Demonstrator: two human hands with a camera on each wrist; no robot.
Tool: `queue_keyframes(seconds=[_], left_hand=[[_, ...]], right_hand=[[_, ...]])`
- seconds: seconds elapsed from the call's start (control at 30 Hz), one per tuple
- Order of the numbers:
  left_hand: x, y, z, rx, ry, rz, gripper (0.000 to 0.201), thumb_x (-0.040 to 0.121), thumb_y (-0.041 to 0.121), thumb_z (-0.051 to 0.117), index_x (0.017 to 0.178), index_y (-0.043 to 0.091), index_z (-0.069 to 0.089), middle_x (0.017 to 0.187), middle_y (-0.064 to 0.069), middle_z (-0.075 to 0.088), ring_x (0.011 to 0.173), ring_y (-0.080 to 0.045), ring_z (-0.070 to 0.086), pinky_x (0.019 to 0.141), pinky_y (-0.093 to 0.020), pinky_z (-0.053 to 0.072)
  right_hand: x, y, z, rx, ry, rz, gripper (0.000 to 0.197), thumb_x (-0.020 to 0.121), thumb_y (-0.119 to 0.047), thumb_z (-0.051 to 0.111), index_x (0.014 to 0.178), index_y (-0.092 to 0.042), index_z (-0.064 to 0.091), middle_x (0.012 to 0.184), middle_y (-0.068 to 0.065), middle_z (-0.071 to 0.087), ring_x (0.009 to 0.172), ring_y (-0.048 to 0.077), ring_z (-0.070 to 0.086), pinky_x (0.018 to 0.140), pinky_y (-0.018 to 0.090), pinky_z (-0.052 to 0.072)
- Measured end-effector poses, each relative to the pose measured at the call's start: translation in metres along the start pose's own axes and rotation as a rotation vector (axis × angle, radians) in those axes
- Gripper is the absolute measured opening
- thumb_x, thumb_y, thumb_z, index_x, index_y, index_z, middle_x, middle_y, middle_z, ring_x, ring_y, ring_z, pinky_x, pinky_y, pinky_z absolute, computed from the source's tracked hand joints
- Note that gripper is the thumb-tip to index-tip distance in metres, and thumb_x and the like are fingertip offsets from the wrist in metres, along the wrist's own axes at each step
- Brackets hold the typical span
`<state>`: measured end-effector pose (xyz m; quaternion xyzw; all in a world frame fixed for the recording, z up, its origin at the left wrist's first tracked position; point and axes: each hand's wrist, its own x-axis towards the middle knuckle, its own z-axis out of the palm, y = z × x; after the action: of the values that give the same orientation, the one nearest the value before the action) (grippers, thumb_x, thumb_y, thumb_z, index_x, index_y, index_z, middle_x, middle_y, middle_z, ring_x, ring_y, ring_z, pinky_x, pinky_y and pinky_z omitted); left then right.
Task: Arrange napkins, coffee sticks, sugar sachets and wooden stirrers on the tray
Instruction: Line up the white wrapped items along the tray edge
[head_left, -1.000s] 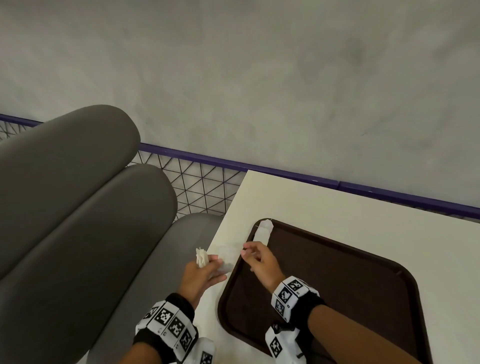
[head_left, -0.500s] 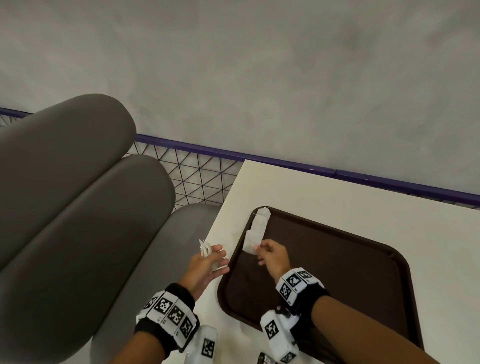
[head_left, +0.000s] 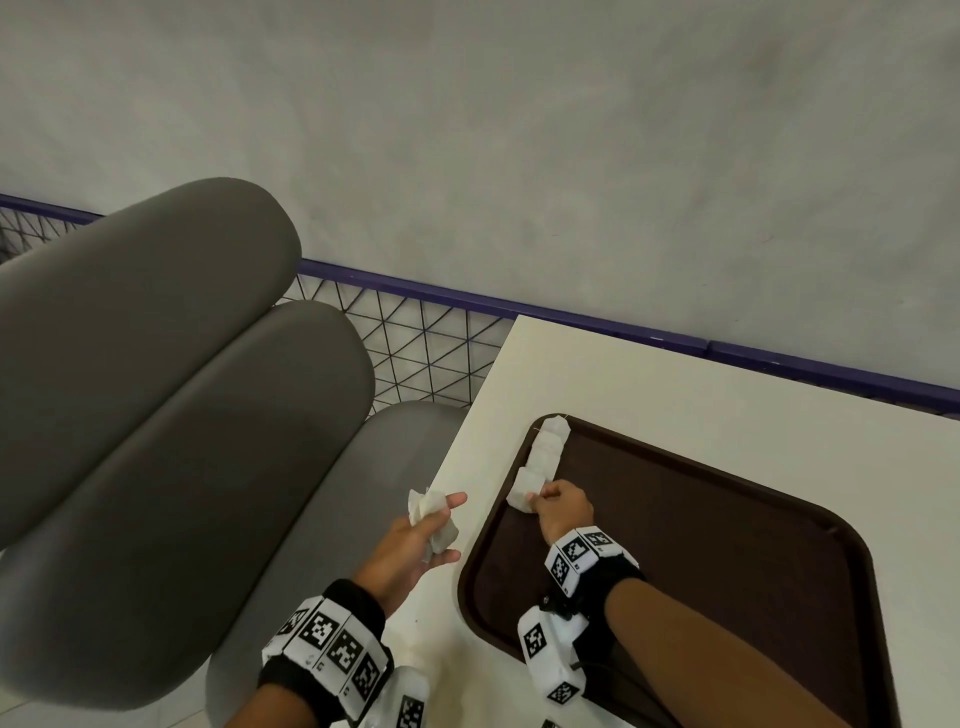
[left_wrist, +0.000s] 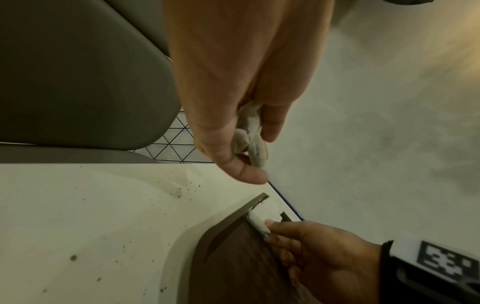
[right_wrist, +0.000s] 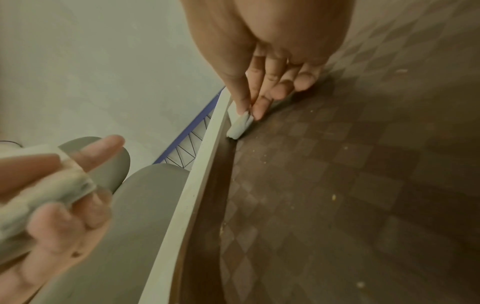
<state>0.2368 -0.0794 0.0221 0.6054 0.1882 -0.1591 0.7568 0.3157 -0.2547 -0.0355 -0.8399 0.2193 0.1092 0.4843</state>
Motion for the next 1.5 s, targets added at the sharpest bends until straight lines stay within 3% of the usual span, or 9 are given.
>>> queue_keyframes(seconds=[0.2,0.33,0.47,0.53,0.77,1.03,1.17,1.3,1.5], left_hand=[[0.003,-0.005,0.0,-0.031,0.056,-0.011,0.026,0.091,0.005,0.055,0.116,0.001,0.055,0.105,-0.007,0.051,0.095,-0.02,0.053,0.059,-0.024,0.055],[0.004,-0.004,0.002,-0.044,0.073,-0.036,0.018,0.087,0.002,0.059,0.105,0.003,0.054,0.099,-0.011,0.054,0.093,-0.022,0.058,0.064,-0.026,0.058],[0.001,-0.001,0.004,-0.063,0.074,-0.015,0.011,0.088,-0.003,0.056,0.095,0.006,0.054,0.099,-0.012,0.056,0.094,-0.023,0.059,0.066,-0.025,0.059],[0.0,-0.001,0.005,-0.071,0.08,-0.005,0.01,0.087,-0.004,0.056,0.092,0.005,0.057,0.099,-0.012,0.058,0.093,-0.023,0.06,0.063,-0.023,0.058],[-0.001,-0.005,0.013,-0.067,0.073,0.01,0.02,0.086,0.0,0.06,0.106,-0.004,0.059,0.103,-0.017,0.065,0.091,-0.026,0.065,0.067,-0.024,0.059],[-0.006,-0.005,0.027,0.021,-0.021,0.002,0.016,0.087,0.004,0.061,0.102,0.003,0.063,0.1,-0.014,0.07,0.094,-0.026,0.068,0.073,-0.027,0.057],[-0.006,-0.007,0.027,-0.012,-0.007,-0.023,0.015,0.089,0.009,0.06,0.102,0.004,0.063,0.099,-0.014,0.07,0.095,-0.027,0.068,0.078,-0.03,0.056],[-0.001,-0.012,0.019,-0.001,0.113,-0.043,0.009,0.087,0.003,0.06,0.095,-0.001,0.06,0.085,-0.012,0.061,0.08,-0.022,0.063,0.068,-0.025,0.058],[0.002,-0.016,0.009,0.012,0.153,-0.035,0.007,0.086,-0.003,0.059,0.086,0.003,0.054,0.076,-0.01,0.054,0.072,-0.021,0.058,0.063,-0.025,0.058]], right_hand=[[0.002,-0.001,0.003,-0.042,0.02,0.031,0.011,0.084,-0.018,0.062,0.083,-0.015,0.052,0.109,0.014,0.06,0.077,0.019,0.05,0.067,0.023,0.037],[-0.002,-0.001,0.001,-0.003,0.043,0.02,0.016,0.083,-0.019,0.064,0.087,-0.015,0.049,0.108,0.014,0.059,0.069,0.015,0.047,0.051,0.021,0.031],[-0.007,0.0,-0.007,-0.1,0.103,-0.117,0.019,0.085,-0.022,0.062,0.098,-0.01,0.055,0.104,0.009,0.059,0.102,0.025,0.048,0.078,0.026,0.035],[-0.015,0.0,-0.01,-0.144,0.083,-0.214,0.017,0.087,-0.021,0.058,0.101,-0.011,0.056,0.098,0.003,0.054,0.105,0.022,0.045,0.084,0.027,0.035],[-0.055,0.0,-0.019,0.214,-0.269,-0.368,0.007,0.084,-0.008,0.062,0.083,-0.015,0.06,0.089,0.002,0.062,0.083,0.011,0.057,0.069,0.002,0.042],[-0.07,0.003,-0.013,0.356,-0.447,-0.428,0.025,0.081,0.003,0.061,0.078,-0.022,0.06,0.084,-0.001,0.063,0.086,0.016,0.061,0.079,0.026,0.051],[-0.066,0.007,-0.013,0.382,-0.388,-0.366,0.03,0.081,0.01,0.058,0.08,-0.02,0.061,0.086,0.002,0.06,0.079,0.013,0.058,0.067,0.02,0.051],[-0.051,0.012,-0.014,0.346,-0.182,-0.254,0.031,0.08,0.011,0.057,0.08,-0.019,0.059,0.086,0.002,0.056,0.079,0.012,0.056,0.063,0.016,0.051],[-0.026,0.019,-0.006,0.188,-0.052,-0.216,0.032,0.079,0.011,0.058,0.078,-0.021,0.055,0.091,0.01,0.058,0.077,0.021,0.057,0.073,0.026,0.051]])
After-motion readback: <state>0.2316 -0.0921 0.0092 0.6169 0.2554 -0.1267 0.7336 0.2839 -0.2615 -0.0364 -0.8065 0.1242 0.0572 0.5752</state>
